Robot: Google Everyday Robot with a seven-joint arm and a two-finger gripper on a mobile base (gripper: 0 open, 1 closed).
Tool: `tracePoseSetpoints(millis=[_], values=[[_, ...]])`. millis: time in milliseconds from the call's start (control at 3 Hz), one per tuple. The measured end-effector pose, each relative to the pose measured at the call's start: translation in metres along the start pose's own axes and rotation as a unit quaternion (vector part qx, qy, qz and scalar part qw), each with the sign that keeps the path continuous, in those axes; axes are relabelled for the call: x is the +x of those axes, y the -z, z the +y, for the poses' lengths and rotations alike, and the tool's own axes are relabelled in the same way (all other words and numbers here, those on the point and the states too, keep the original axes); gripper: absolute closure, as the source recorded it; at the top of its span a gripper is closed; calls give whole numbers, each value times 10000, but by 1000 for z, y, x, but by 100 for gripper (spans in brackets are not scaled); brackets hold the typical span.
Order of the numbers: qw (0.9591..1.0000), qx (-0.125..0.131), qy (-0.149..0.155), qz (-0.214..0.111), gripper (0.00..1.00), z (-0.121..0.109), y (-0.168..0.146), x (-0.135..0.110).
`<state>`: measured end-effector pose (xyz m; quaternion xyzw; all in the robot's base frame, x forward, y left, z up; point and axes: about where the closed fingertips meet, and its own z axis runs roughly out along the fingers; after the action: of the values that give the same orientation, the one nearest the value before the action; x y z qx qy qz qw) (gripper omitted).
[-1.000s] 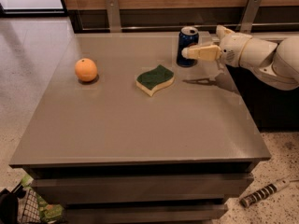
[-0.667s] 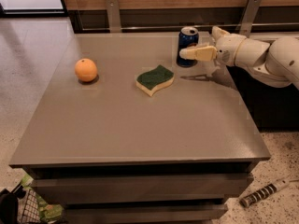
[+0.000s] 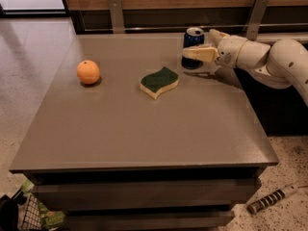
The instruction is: Pick pepsi can
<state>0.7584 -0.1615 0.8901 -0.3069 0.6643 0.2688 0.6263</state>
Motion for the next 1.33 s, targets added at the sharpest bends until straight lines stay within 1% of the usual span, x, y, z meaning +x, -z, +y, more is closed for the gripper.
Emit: tracePoseSetpoints(millis=[333,667,1000,1333], values=[[10000,-25,-3,-2,41,2,-3,0],[10000,-57,-5,-4,70,5,-7,0],[10000,-79,-8,-6,95,7,-9,0],[10000,-96,3,1,100,8,-11,-3]])
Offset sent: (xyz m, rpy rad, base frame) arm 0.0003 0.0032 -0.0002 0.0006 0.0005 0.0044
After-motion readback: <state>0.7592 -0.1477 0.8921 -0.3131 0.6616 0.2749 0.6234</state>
